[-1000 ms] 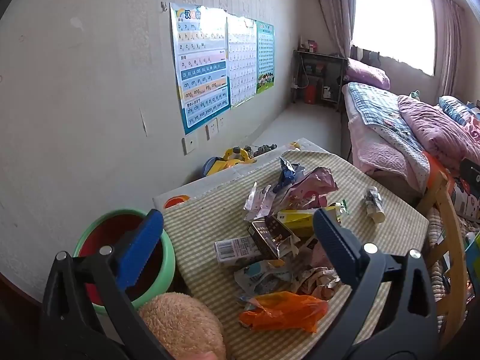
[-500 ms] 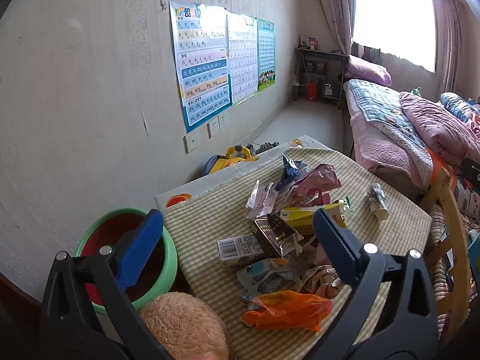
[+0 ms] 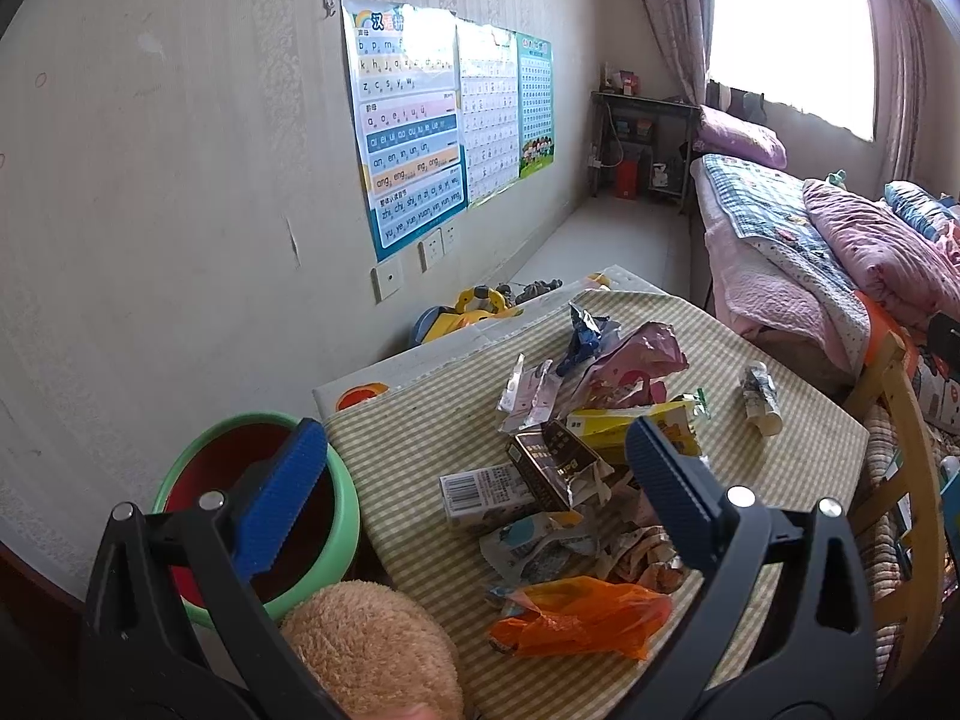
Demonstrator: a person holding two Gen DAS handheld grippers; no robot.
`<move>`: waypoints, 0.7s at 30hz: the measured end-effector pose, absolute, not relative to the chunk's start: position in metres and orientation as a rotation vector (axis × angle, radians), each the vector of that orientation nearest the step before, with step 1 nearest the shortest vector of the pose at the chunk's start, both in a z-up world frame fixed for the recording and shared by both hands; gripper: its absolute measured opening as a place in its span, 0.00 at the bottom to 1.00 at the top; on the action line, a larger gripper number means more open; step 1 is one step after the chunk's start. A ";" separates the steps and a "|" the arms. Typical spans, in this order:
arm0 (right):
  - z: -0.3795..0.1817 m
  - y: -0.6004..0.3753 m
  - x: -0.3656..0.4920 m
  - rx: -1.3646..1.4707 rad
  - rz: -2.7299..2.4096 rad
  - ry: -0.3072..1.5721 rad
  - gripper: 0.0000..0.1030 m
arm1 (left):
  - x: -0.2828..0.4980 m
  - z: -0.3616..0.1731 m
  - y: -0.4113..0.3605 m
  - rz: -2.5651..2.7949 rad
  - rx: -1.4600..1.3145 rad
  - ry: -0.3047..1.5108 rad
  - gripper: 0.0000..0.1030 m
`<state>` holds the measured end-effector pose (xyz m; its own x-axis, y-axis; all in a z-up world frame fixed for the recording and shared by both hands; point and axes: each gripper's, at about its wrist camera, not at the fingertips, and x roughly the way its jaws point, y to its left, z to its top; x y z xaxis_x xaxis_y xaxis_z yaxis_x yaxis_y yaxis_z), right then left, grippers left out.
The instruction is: Collect trash
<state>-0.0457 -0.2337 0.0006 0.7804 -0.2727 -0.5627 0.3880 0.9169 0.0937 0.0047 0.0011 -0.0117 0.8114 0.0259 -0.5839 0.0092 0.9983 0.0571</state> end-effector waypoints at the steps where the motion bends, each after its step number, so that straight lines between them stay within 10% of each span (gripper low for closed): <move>1: 0.000 -0.234 -0.046 0.211 -0.360 0.574 0.93 | 0.005 -0.012 0.001 0.009 0.058 0.624 0.95; 21: -0.001 -0.234 -0.046 0.214 -0.368 0.574 0.93 | 0.006 -0.014 0.003 0.017 0.069 0.640 0.95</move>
